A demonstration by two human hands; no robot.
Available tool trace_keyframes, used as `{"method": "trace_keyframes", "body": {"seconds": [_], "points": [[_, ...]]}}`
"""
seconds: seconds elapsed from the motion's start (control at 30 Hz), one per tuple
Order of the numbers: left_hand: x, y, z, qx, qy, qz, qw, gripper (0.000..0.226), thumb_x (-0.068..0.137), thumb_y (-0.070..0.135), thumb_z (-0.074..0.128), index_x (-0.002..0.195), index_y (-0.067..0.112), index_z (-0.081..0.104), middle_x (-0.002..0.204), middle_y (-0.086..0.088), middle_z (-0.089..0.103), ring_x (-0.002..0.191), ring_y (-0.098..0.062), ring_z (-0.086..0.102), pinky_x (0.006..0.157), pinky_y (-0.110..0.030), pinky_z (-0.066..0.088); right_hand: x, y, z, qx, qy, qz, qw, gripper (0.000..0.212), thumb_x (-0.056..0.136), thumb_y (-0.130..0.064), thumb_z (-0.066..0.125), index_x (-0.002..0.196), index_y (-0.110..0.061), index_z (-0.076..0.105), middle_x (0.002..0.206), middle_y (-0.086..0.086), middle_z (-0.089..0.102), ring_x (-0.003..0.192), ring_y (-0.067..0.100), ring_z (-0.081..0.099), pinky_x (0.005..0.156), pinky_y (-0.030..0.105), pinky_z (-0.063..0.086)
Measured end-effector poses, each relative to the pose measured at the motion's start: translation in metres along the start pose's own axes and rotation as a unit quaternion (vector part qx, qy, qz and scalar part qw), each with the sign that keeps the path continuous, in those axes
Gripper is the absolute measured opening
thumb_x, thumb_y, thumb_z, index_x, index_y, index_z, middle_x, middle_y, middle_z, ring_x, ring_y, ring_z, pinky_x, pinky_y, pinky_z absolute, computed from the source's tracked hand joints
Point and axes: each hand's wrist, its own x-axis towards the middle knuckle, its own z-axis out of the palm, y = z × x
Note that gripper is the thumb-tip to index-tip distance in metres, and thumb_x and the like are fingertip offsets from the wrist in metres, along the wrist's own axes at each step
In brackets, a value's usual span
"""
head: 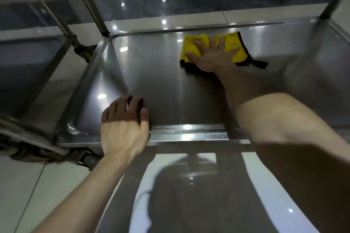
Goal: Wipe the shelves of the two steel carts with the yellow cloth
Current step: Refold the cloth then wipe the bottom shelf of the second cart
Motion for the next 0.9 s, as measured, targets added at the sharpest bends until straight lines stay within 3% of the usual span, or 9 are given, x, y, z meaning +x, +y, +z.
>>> {"method": "trace_keyframes", "body": {"seconds": [0.17, 0.27, 0.53, 0.67, 0.8, 0.9], "points": [[0.007, -0.003, 0.002, -0.008, 0.004, -0.015, 1.000, 0.043, 0.102, 0.041, 0.043, 0.134, 0.024, 0.066, 0.145, -0.006, 0.061, 0.136, -0.031, 0.052, 0.112, -0.048, 0.043, 0.007, -0.096, 0.020, -0.027, -0.004, -0.100, 0.995, 0.084, 0.091, -0.094, 0.016, 0.166, -0.057, 0.008, 0.181, -0.003, -0.006, 0.165, 0.036, -0.013, 0.111, 0.087, -0.013], [0.011, -0.009, 0.001, -0.010, 0.011, -0.017, 1.000, 0.042, 0.101, 0.041, 0.042, 0.131, 0.025, 0.067, 0.143, -0.005, 0.062, 0.134, -0.031, 0.053, 0.111, -0.047, 0.043, -0.011, -0.114, 0.029, -0.035, -0.009, -0.137, 0.990, 0.081, 0.092, -0.092, 0.017, 0.165, -0.058, 0.010, 0.181, -0.006, -0.005, 0.166, 0.032, -0.012, 0.113, 0.086, -0.013], [0.024, -0.020, 0.004, -0.005, -0.002, -0.010, 1.000, 0.036, 0.103, 0.041, 0.041, 0.126, 0.029, 0.067, 0.140, -0.004, 0.064, 0.131, -0.031, 0.054, 0.108, -0.047, 0.044, -0.163, -0.048, 0.040, 0.001, -0.034, -0.199, 0.979, 0.071, 0.097, -0.086, 0.022, 0.163, -0.063, 0.010, 0.179, -0.015, -0.007, 0.165, 0.020, -0.015, 0.121, 0.075, -0.016], [0.030, -0.019, -0.001, 0.004, -0.041, -0.018, 0.999, 0.032, 0.109, 0.038, 0.044, 0.130, 0.027, 0.065, 0.142, -0.007, 0.063, 0.133, -0.033, 0.053, 0.112, -0.049, 0.041, -0.234, -0.002, 0.037, 0.010, -0.015, -0.195, 0.981, 0.068, 0.098, -0.084, 0.026, 0.162, -0.062, 0.020, 0.179, -0.018, 0.000, 0.166, 0.016, -0.010, 0.125, 0.072, -0.006], [0.022, 0.007, -0.007, 0.014, -0.036, 0.029, 0.999, 0.045, 0.107, 0.043, 0.037, 0.123, 0.014, 0.068, 0.133, -0.016, 0.065, 0.124, -0.039, 0.058, 0.110, -0.051, 0.042, -0.251, 0.010, 0.034, -0.005, 0.017, -0.161, 0.987, 0.068, 0.099, -0.083, 0.031, 0.162, -0.059, 0.023, 0.180, -0.016, 0.004, 0.166, 0.018, -0.006, 0.125, 0.073, -0.003], [0.014, 0.061, 0.001, -0.018, -0.046, 0.088, 0.995, 0.051, 0.105, 0.040, 0.032, 0.128, 0.014, 0.069, 0.138, -0.016, 0.065, 0.127, -0.040, 0.057, 0.110, -0.049, 0.040, -0.247, 0.007, 0.036, -0.008, 0.028, -0.170, 0.985, 0.068, 0.099, -0.083, 0.030, 0.162, -0.059, 0.025, 0.180, -0.014, 0.007, 0.167, 0.019, -0.003, 0.124, 0.074, -0.002]]}}
